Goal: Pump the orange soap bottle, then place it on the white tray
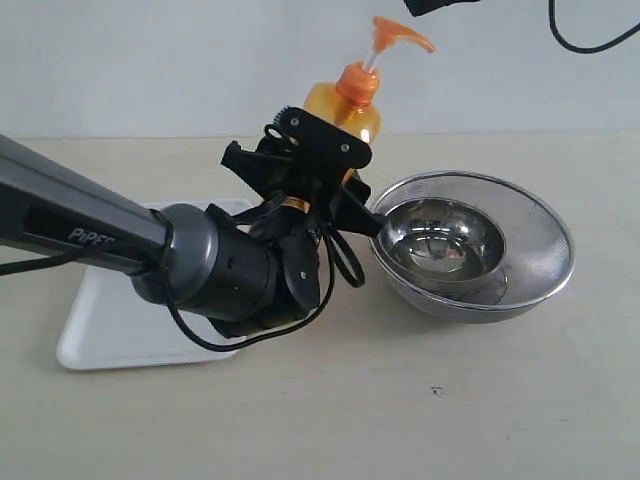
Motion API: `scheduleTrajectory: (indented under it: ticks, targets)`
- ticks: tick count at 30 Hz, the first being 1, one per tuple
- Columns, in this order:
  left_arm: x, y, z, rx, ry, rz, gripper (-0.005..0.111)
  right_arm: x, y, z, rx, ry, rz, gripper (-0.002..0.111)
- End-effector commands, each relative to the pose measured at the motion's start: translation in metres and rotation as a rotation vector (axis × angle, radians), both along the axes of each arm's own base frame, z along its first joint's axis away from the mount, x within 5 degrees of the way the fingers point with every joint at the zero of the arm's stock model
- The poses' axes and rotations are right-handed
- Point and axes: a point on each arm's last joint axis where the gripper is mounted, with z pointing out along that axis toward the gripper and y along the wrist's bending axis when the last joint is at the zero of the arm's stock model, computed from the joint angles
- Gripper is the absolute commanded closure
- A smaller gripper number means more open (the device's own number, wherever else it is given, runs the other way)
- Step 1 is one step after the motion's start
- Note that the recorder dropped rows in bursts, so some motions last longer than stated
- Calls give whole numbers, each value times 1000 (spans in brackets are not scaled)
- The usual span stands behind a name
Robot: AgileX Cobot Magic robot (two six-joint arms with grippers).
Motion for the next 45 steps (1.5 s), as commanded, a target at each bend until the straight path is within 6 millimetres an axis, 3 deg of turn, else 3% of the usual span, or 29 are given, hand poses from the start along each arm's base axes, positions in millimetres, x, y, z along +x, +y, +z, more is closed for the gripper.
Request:
scheduleTrajectory:
  ticks: [1,6,10,17,28,36,45]
  targets:
    - [3,-4,16,-36,-70,-16,102,-4,-5,10,-31,-32,-37,108]
    - [2,-5,14,-33,-52,-25,102,-7,-33,28,9,-48,-150,108]
    - [2,-5,13,-30,-50,-29,102,-10,-42,32,58,-18,-135,108]
    - [4,-11,3,14,-44,-73,102,-13,-41,29,28,-9,-93,108]
    - [3,-11,3,34,-54,-80,102,-19,-38,21,7,75,-11,108]
    - [3,-12,4,37,-57,-85,102,-21,-32,24,87,101,22,108]
    - [3,-12,4,37,-57,-85,102,-27,-7,21,38,99,84,108]
